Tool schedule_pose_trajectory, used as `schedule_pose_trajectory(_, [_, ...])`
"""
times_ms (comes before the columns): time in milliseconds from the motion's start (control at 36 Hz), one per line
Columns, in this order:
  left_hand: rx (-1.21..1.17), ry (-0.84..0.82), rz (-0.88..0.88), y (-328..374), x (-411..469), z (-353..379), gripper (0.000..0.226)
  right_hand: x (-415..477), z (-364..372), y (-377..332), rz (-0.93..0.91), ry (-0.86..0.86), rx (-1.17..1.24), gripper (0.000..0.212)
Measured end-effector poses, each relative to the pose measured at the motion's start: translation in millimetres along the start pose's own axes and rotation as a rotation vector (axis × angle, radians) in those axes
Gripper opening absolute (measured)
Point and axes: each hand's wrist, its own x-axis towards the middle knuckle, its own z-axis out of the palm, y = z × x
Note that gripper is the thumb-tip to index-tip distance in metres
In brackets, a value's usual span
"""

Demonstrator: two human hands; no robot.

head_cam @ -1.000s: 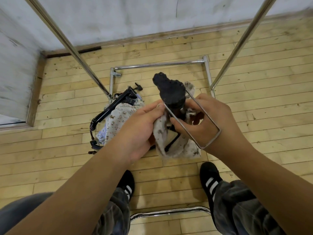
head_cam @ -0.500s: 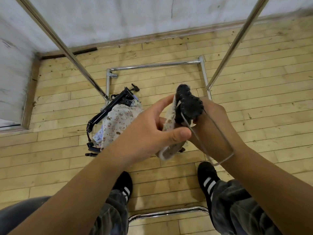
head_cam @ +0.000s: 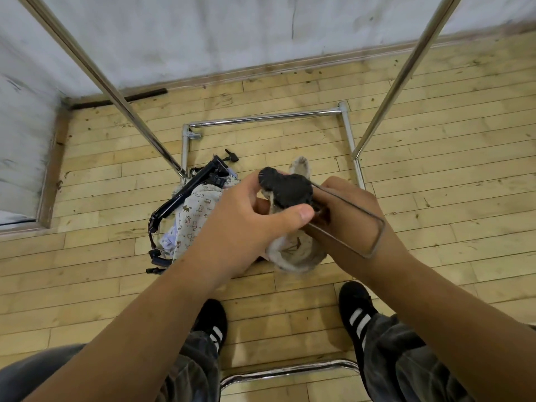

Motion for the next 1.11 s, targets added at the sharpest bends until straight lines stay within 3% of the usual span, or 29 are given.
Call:
schedule_pose_trajectory(56, [0.014, 0.043, -0.006, 1, 2, -8, 0.023, 1, 2, 5, 0.057, 0.053, 0.067, 0.021])
schedule_pose_trajectory(167, [0.007, 0.158, -0.040, -3, 8, -25, 0.025, 6, -12, 12, 0.350, 0.132, 0.113, 0.057])
schedule_pose_trajectory(222, [0.079, 0.183, -0.036, -6, 9, -28, 0.029, 10, -18, 19, 0.417, 0.196, 0.133, 0.047])
schedule_pose_trajectory(306, [0.210, 0.177, -0.016, -10, 9, -29, 0.031, 13, -22, 29, 0.481, 0.238, 0.243, 0.016])
schedule_pose_trajectory(333, [0.247, 0.166, -0.015, -11, 10, -29, 0.033, 13, -22, 29, 0.503, 0.241, 0.289, 0.016])
schedule_pose_trajectory(500, [0.393, 0.024, -0.017, -13, 8, -27, 0.037, 13, -15, 24, 0.490, 0.252, 0.463, 0.021])
schedule_pose_trajectory(722, [0.456, -0.094, 0.015, -21, 3, -4, 0.043, 10, -6, 10, 0.541, 0.074, 0.692, 0.019])
schedule_pose_trajectory(889, [0.394, -0.010, 0.012, -26, 9, -4, 0.044, 7, -6, 6, 0.447, -0.056, 0.529, 0.022])
schedule_pose_trajectory(1028, [0.328, 0.010, -0.072, -33, 11, -12, 0.075, 8, -10, 5, 0.480, -0.013, 0.504, 0.024])
schedule_pose_trajectory(1111, [0.347, 0.044, -0.123, -37, 12, -16, 0.079, 8, -10, 5, 0.493, 0.003, 0.433, 0.022])
